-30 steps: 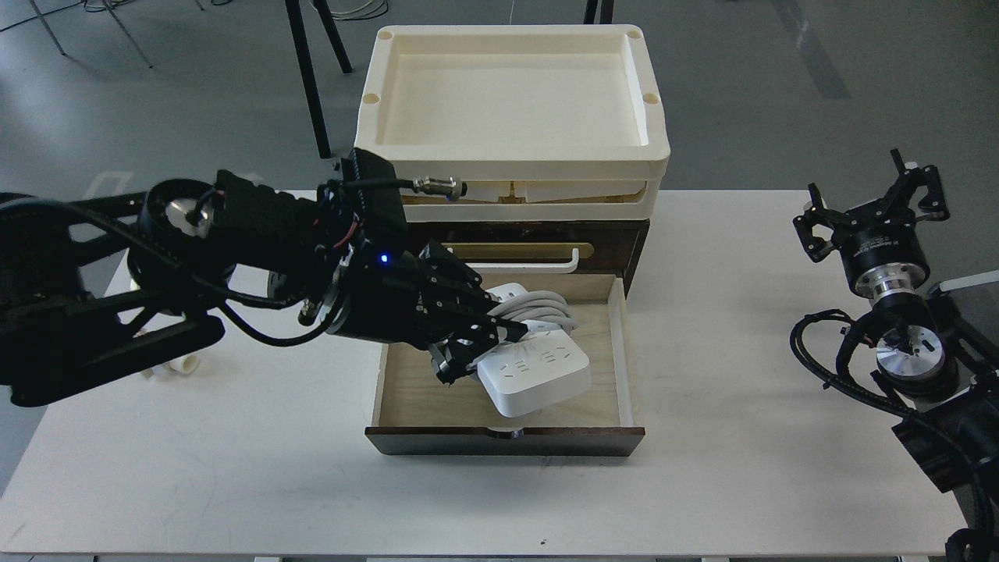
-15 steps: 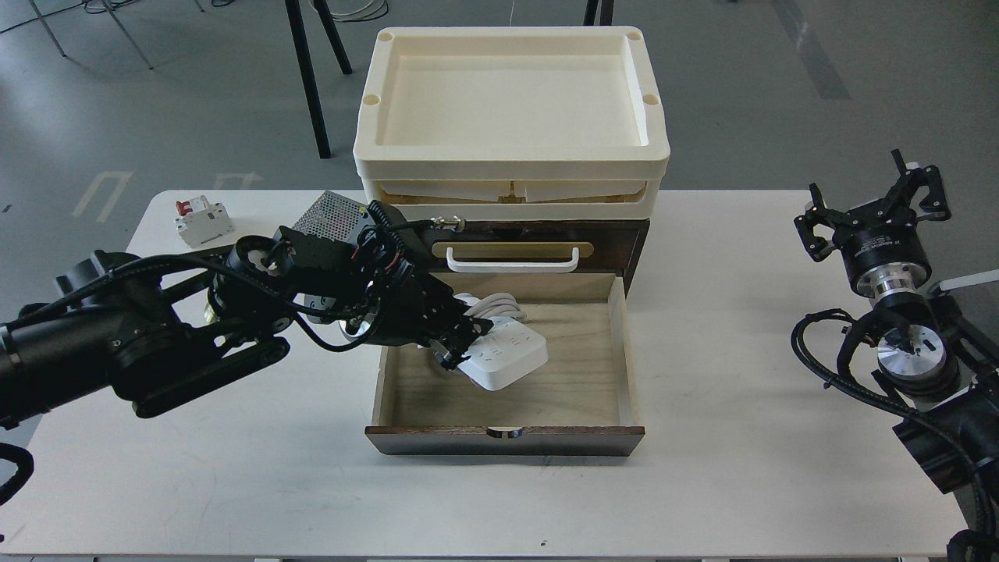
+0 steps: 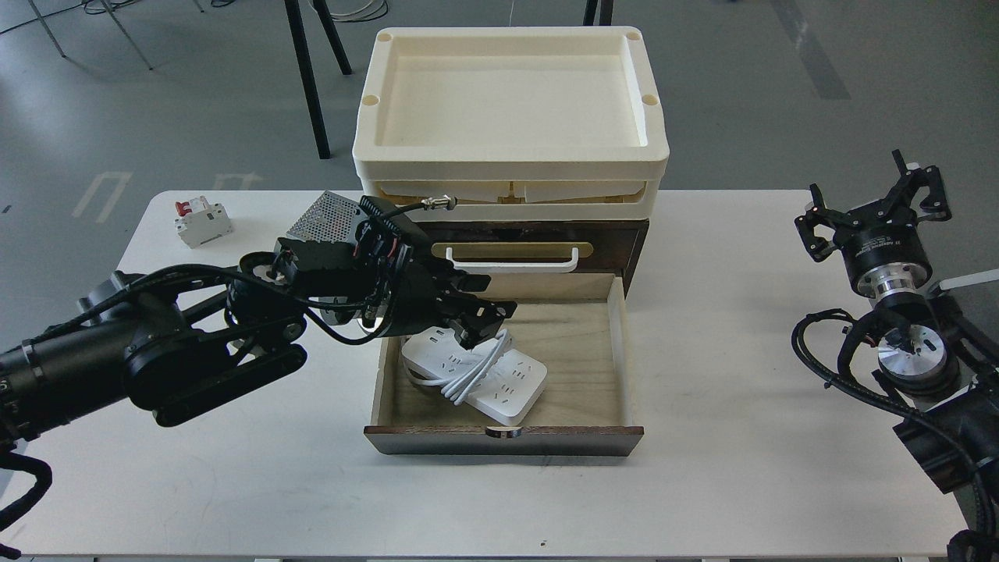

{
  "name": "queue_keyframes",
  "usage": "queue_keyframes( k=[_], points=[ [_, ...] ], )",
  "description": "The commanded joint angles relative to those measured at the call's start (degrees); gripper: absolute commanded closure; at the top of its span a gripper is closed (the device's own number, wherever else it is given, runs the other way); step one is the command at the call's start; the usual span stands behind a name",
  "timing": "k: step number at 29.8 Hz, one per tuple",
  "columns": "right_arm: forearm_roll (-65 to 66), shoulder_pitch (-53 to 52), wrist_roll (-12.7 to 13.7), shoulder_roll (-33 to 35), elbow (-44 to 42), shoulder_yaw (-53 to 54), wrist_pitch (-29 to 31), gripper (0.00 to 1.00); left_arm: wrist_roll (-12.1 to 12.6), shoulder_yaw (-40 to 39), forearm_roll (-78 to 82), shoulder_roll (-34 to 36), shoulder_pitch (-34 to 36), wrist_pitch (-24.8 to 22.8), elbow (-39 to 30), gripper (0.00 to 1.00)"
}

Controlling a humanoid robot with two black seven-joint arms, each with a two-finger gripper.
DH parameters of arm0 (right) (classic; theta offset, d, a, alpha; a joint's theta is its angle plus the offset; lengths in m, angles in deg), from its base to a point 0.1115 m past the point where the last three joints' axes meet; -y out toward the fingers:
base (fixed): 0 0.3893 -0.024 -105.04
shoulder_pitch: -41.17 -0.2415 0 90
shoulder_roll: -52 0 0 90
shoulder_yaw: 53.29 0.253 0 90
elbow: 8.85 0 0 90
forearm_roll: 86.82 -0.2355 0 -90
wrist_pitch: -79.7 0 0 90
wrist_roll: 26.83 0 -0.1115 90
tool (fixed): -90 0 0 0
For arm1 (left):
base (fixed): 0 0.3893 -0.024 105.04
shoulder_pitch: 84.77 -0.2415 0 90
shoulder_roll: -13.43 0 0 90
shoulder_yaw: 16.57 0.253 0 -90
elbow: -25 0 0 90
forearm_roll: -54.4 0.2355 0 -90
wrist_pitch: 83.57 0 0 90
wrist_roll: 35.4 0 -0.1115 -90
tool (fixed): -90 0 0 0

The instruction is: Put charging cable into cabinet

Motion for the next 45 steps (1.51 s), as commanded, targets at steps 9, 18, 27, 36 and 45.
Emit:
queue_keyframes(
  k=[9, 18, 27, 36, 45],
  points=[
    [0.0, 0.1, 0.1, 0.2, 0.1, -0.1, 0.0, 0.00, -7.3, -36.3, -57.2, 1.4, -1.4, -2.3, -7.5, 0.01],
    [-0.2, 0.0, 0.1, 0.2, 0.2, 0.2, 0.8, 0.00, -4.4, -50.8, -86.9, 3.0, -2.1, -5.6, 15.0, 0.01],
    [-0.3, -0.4, 0.1, 0.1, 0.0, 1.0, 0.2, 0.00, -3.9, -50.9, -99.9, 3.1, -7.5, -9.3, 33.5, 0.01],
    [-0.4, -0.5, 0.1, 0.2, 0.1, 1.1, 0.3, 0.00, -4.3, -50.7, -101.6, -3.2, -17.3, -9.3, 36.0, 0.00],
    [-0.9, -0.5, 0.3, 0.2, 0.7, 2.1, 0.4, 0.00, -4.4, -50.4, -101.5, -5.4, -20.4, -9.3, 36.0, 0.00]
  ],
)
